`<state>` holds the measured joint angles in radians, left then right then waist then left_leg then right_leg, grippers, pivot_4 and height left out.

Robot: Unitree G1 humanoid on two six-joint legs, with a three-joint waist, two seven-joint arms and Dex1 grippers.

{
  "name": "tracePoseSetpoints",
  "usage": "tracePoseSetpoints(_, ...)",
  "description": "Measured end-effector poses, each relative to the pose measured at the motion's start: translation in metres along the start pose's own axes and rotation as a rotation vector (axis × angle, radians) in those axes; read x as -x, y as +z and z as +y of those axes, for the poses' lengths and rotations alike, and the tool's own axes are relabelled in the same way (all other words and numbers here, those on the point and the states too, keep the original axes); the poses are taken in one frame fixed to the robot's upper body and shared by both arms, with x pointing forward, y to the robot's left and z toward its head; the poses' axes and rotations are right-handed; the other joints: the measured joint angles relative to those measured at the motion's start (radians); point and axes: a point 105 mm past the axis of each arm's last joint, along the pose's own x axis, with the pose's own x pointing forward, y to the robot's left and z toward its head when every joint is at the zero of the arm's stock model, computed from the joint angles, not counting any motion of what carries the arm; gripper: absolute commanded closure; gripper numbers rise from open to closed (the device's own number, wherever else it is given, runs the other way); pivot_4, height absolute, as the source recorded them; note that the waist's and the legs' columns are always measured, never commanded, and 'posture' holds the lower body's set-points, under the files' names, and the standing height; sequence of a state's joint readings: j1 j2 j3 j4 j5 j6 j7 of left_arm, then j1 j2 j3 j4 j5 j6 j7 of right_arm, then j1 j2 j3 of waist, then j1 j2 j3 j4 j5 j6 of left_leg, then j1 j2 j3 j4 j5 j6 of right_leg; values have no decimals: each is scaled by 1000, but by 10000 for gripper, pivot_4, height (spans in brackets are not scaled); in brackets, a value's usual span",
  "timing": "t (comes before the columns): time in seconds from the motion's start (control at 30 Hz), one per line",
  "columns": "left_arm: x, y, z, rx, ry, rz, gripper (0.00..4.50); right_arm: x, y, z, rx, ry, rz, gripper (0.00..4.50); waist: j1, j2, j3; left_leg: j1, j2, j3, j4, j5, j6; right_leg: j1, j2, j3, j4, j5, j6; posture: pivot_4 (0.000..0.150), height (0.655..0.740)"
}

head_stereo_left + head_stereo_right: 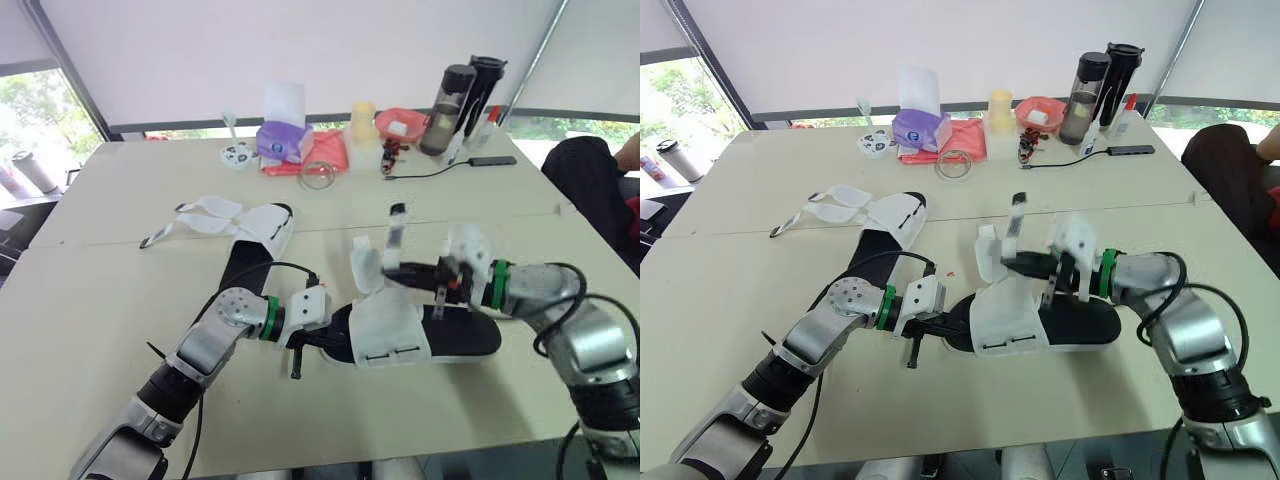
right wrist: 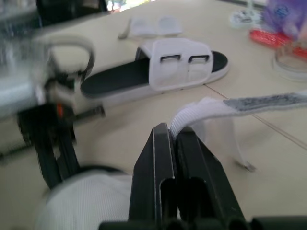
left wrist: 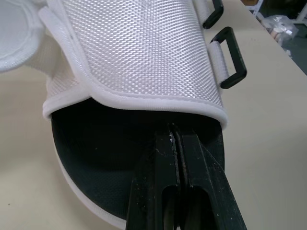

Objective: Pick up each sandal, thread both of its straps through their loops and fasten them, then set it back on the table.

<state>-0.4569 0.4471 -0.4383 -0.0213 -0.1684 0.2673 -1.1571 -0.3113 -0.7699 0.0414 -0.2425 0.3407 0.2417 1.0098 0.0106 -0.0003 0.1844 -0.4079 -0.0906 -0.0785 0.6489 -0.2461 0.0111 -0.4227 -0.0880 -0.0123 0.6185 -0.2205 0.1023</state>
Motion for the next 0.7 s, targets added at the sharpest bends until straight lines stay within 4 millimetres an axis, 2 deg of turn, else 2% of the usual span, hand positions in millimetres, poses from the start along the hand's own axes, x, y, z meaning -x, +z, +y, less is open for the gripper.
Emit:
tracePoseSetpoints(0.1,0,0,0,-5,-1,1,45000,4,-9,4,375,33,53,44756,0,0,0,1,0,0,1,0,-1,1,0,1,0,0,-1,1500,7400)
tracePoseSetpoints(0.27,-2,1,0,-9,-6,-4,45000,4,-13,-1,673,24,39,44756,2,0,0,1,0,0,0,1,-1,0,1,3,1,1,-2,1500,7400)
tracePoseSetpoints(0.37,-3,1,0,-7,-9,-7,45000,5,-8,-6,942,1,6,44756,4,0,0,1,0,0,0,1,-2,0,1,4,1,1,-2,1500,7400)
tracePoseSetpoints(0.43,-3,0,0,-5,-11,-8,45000,5,-9,-5,1032,5,-18,44756,4,0,0,1,0,0,0,1,-2,0,1,4,1,1,-2,1500,7400)
tracePoseSetpoints(0.47,-3,0,0,-5,-12,-8,45000,6,-10,-4,1057,5,-27,40626,4,0,0,1,0,0,0,1,-2,0,1,4,1,1,-2,1500,7400)
tracePoseSetpoints(0.53,-3,0,0,-6,-13,-8,45000,7,-13,-3,1077,1,-40,35892,4,0,0,1,0,0,0,1,-2,0,1,5,1,1,-2,1500,7400)
tracePoseSetpoints(0.7,-3,0,0,-4,-13,-9,45000,12,-13,-6,1091,-31,-53,11575,2,0,0,2,0,0,1,2,-2,0,1,5,2,-1,-6,1500,7400)
